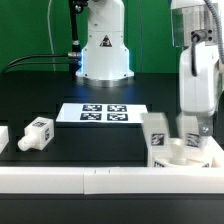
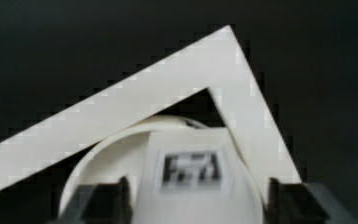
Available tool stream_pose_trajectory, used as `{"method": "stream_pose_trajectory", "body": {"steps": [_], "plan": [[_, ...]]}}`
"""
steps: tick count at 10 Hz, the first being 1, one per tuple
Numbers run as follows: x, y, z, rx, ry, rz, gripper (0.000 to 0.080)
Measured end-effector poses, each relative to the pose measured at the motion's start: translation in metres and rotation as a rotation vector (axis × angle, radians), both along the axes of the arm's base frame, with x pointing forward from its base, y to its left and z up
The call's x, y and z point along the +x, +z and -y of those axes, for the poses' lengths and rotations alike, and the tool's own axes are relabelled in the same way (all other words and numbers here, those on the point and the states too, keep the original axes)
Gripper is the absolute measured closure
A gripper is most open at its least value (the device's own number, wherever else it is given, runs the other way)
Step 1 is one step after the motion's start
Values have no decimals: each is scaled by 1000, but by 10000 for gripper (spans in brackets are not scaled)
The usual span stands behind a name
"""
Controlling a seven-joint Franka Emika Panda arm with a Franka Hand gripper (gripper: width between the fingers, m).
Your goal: Assemble stool
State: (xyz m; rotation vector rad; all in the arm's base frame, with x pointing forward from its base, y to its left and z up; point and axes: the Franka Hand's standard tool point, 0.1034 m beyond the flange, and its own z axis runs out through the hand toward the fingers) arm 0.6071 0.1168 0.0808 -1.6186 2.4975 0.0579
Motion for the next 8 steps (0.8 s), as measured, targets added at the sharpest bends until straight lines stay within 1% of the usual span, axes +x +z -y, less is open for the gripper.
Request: {"method": "stream_pose_trajectory", "body": {"steps": [1,2,3,5,6,8], "plan": [[0,0,0,0,1,0,228],[0,0,0,-1,11,1,172],[0,4,3,-7,122,7,157],[1,26,0,-4,298,31,151],[-2,30,-3,3,441,18,151],[-2,29,-5,-9,543,31,150]]}}
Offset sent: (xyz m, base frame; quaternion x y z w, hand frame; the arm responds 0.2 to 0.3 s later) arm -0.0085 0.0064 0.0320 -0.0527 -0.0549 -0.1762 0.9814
